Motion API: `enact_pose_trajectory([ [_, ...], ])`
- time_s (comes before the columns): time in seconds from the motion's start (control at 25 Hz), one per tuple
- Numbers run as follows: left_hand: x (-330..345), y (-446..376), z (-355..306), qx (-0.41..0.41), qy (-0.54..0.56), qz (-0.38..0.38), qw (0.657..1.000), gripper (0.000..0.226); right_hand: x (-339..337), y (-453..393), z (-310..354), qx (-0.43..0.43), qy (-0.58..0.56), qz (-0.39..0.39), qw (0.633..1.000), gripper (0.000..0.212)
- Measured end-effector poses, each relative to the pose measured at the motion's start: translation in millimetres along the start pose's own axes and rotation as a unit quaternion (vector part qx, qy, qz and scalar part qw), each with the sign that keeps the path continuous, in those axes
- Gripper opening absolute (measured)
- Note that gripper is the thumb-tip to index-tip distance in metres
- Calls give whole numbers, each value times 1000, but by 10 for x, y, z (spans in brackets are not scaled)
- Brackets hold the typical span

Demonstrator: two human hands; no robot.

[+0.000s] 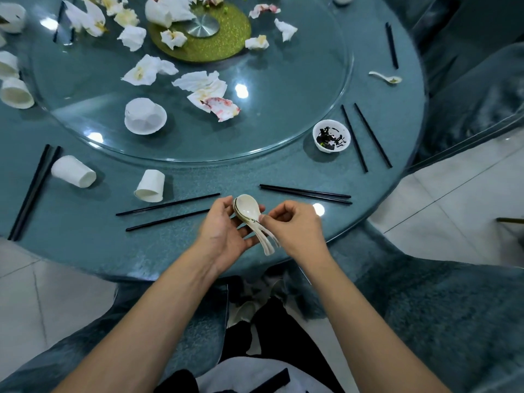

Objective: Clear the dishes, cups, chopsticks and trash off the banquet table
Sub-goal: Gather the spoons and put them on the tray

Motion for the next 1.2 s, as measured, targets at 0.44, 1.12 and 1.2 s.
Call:
enact_pose_trajectory([
  [0.44, 208, 73, 240, -34, -36, 50, 998, 35, -283, 384, 3, -36, 7, -51, 998, 6],
  [1.12, 661, 218, 617, -80, -81, 98, 989, 34, -900, 780, -127, -45, -16, -125, 991, 4],
  [1.2, 769, 239, 675, -85, -97, 107, 986, 37, -1075, 832, -186, -51, 24, -151, 987, 2],
])
Point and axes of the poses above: each hand's wrist, its own y-axis away from the middle knuckle, its own x-axis out of the palm, z = x × y, the point moved 9 cm from there along -y, towards the middle knuckle, and after that the axes turned 10 degrees about -x, right-handed, at the moved point
